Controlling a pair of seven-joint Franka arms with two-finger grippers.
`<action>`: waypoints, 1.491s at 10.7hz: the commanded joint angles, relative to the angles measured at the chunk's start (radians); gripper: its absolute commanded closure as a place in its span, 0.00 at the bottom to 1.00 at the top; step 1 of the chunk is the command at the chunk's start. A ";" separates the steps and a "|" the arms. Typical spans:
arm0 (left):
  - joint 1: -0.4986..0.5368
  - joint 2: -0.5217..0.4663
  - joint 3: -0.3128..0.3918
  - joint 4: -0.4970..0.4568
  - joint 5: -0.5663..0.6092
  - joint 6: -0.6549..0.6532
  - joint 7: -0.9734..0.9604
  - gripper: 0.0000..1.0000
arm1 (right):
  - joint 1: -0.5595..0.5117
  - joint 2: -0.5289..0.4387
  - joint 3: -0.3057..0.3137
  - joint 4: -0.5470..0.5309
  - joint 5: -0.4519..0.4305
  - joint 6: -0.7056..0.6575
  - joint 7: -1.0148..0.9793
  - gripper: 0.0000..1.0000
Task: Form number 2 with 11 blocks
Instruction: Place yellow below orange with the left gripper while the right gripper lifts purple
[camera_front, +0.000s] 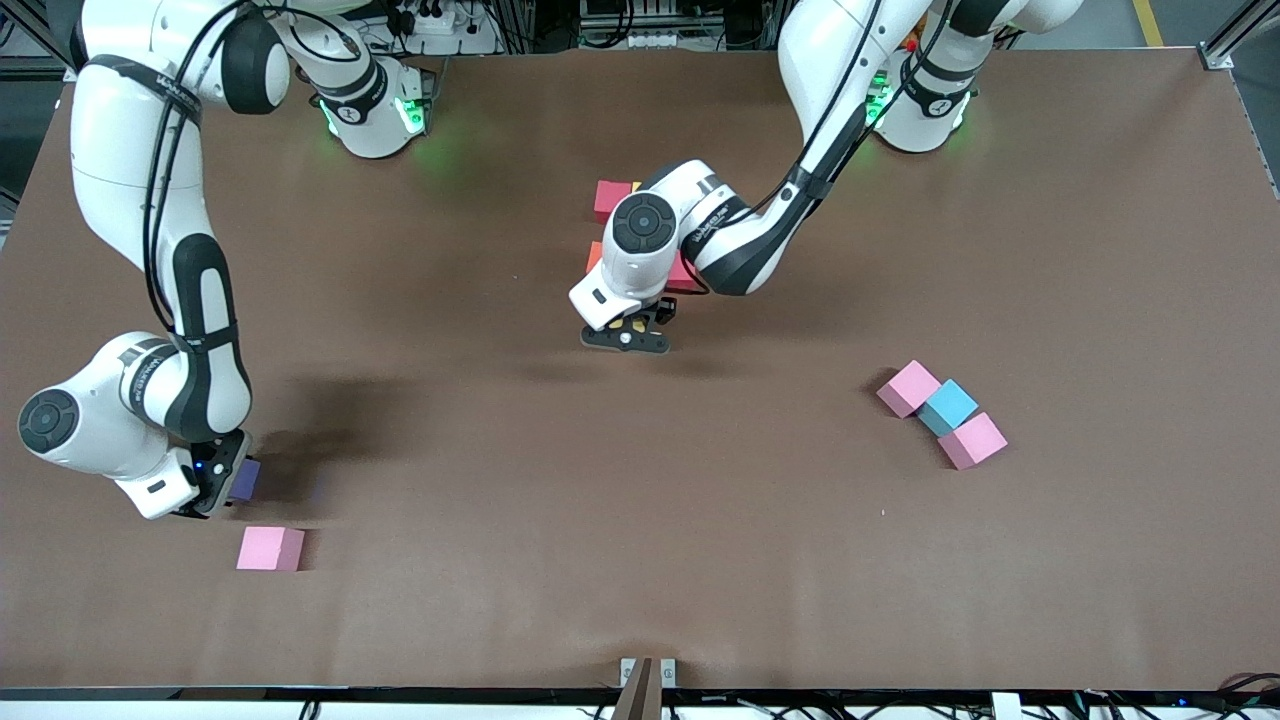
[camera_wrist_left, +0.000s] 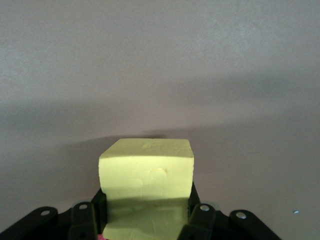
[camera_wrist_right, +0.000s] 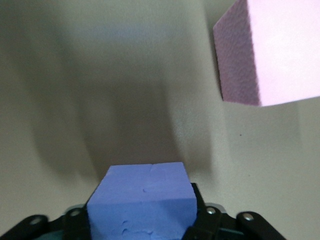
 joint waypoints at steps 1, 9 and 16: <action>-0.067 0.049 0.055 0.071 -0.036 -0.024 -0.025 1.00 | -0.020 -0.005 0.012 0.037 -0.016 -0.046 -0.053 0.87; -0.152 0.080 0.107 0.084 -0.093 -0.024 -0.056 1.00 | 0.029 -0.049 0.013 0.118 0.039 -0.399 0.037 0.93; -0.178 0.097 0.107 0.081 -0.079 -0.024 -0.055 1.00 | 0.117 -0.071 0.012 0.115 0.136 -0.494 0.247 0.92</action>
